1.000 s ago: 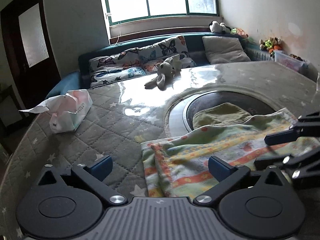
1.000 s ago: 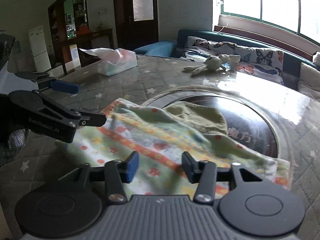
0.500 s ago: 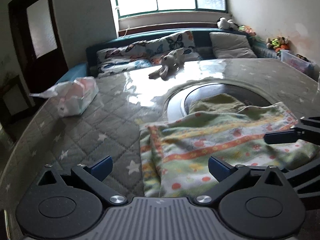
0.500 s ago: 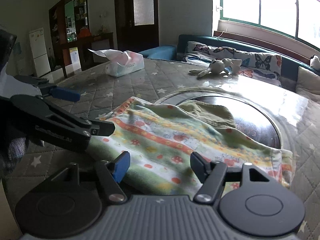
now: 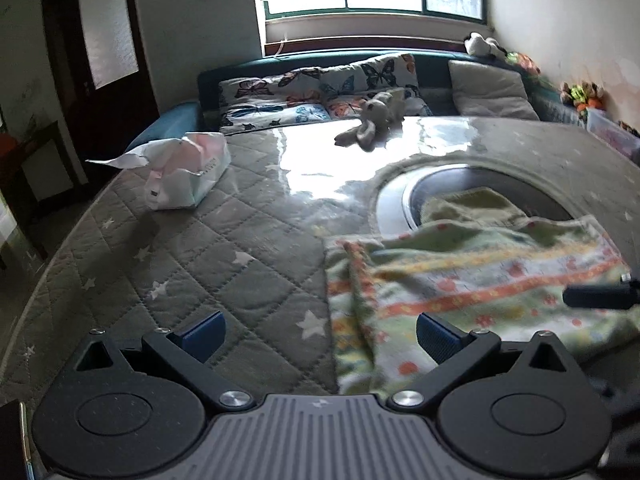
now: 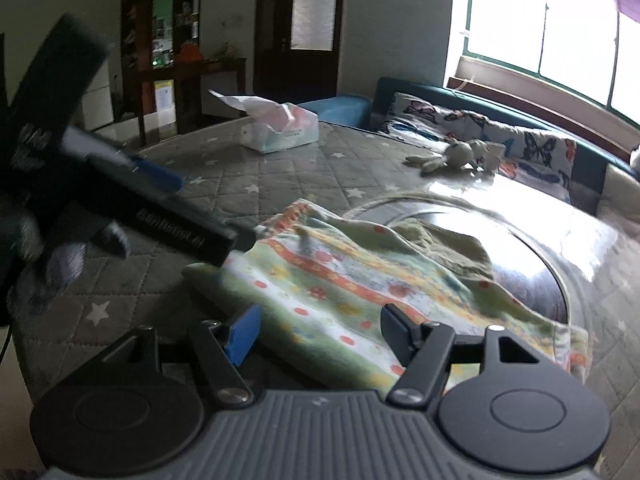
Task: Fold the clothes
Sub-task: 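Lower the right gripper onto the garment's striped edge and grasp it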
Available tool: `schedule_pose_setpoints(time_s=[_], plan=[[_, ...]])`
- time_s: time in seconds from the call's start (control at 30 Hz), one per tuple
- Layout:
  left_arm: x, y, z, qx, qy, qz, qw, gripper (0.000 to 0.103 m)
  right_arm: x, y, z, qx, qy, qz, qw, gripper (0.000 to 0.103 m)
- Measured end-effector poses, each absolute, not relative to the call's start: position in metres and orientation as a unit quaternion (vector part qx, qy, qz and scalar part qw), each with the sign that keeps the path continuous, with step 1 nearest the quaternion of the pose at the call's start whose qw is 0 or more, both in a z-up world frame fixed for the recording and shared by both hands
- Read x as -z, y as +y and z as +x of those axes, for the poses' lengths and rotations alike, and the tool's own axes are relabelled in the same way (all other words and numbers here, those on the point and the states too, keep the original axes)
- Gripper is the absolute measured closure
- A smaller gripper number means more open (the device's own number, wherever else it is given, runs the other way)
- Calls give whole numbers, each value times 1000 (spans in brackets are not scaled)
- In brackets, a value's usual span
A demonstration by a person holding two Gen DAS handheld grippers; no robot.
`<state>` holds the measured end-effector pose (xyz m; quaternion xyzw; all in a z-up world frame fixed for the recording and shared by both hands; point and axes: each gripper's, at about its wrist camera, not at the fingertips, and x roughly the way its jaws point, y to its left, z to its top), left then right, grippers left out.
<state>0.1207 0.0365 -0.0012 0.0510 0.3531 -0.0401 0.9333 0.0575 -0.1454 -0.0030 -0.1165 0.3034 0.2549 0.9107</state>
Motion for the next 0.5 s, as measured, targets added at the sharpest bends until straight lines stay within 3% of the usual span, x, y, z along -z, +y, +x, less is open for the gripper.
schedule_pose_setpoints(time_s=[0.27, 0.5], plan=[[-1, 69, 147, 30, 382, -9, 924, 0, 1, -112, 56, -277, 301, -151, 900, 36], [2, 82, 164, 51, 411, -40, 909, 0, 11, -80, 64, -288, 305, -196, 886, 48]])
